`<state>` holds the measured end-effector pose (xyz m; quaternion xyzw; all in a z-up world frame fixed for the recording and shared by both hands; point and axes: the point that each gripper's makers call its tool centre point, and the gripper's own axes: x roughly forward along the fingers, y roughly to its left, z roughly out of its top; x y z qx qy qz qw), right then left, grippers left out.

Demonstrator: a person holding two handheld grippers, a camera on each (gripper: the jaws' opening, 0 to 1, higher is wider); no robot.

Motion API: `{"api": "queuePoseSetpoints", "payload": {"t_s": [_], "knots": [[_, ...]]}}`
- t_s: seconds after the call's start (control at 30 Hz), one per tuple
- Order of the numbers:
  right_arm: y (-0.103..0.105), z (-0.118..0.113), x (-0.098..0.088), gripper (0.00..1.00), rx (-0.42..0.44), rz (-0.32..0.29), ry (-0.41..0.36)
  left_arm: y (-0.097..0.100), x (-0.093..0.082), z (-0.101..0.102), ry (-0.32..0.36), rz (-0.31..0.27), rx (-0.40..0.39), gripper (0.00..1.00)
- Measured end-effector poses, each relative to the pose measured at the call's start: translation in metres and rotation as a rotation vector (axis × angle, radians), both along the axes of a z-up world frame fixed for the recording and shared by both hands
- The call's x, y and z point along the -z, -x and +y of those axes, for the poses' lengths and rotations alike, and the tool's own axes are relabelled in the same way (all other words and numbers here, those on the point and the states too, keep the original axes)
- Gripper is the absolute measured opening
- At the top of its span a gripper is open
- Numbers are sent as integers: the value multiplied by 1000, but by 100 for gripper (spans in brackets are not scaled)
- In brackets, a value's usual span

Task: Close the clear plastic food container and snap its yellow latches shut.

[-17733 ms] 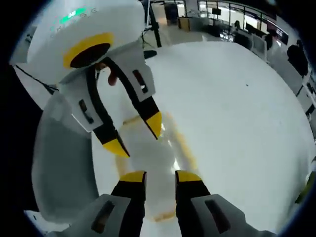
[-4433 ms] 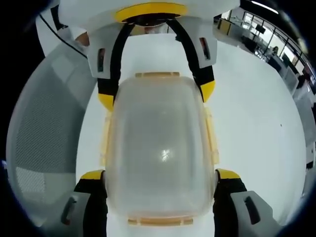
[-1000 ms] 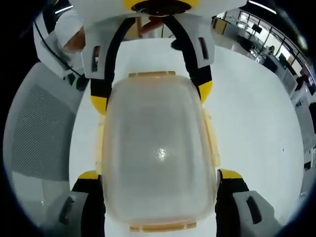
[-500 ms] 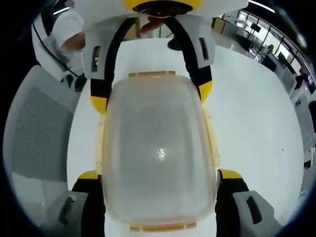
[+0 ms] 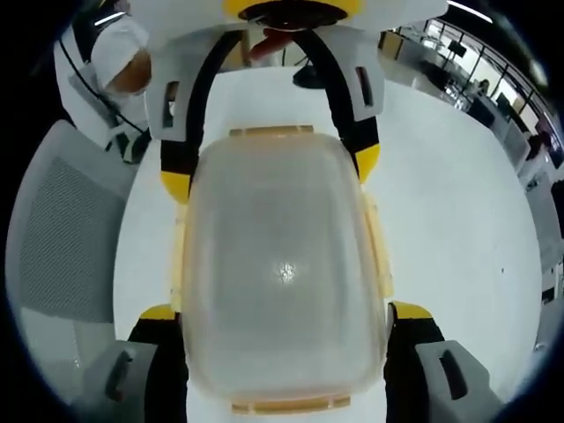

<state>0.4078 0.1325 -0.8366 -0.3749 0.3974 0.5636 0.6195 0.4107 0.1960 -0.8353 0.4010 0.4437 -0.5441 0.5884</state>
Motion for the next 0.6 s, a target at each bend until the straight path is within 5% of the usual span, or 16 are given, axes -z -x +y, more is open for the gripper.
{"api": "queuePoseSetpoints", "payload": {"t_s": [0.13,0.17,0.6], "knots": [[-2,0,0,94,-6,0,2,-3,2,0,15,27,-16,91],[-3,0,0,94,-8,-1,3,1,6,2,12,79,-71,92],[-17,3,-2,94,-10,-4,-10,-18,3,5,-6,37,-40,91]]}}
